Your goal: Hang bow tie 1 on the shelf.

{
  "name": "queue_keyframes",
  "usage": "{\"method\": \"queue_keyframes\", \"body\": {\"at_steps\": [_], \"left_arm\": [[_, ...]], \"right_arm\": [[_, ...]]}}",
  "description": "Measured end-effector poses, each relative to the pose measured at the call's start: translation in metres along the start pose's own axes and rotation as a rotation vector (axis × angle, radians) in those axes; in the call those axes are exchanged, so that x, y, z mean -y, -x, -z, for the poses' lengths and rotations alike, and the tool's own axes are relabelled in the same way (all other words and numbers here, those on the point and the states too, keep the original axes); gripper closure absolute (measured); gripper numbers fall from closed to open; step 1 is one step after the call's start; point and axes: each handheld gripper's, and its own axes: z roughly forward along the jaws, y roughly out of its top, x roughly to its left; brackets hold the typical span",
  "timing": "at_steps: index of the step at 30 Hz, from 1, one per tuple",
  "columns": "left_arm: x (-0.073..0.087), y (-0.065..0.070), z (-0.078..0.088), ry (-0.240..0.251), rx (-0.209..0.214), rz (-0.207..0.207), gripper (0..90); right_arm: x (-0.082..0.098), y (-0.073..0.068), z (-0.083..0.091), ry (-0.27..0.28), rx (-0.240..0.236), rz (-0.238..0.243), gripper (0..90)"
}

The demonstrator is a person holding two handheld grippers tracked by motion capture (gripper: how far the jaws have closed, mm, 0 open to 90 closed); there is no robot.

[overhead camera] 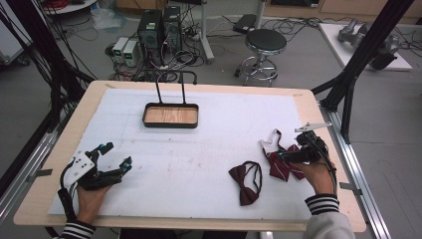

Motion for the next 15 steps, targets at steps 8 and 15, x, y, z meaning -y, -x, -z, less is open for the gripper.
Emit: {"method": "queue_keyframes", "body": {"at_steps": [8, 15], "left_arm": [[0.000, 0.000, 0.000, -0.001, 0.001, 0.002, 15.5], [0.000, 0.000, 0.000, -0.001, -0.004, 0.000, 15.6]], "right_arm": [[-0.001, 0.007, -0.017, -0.110, 0.010, -0.018, 14.3], [-0.003, 0.009, -0.033, -0.177, 0.015, -0.023, 16.1]]}}
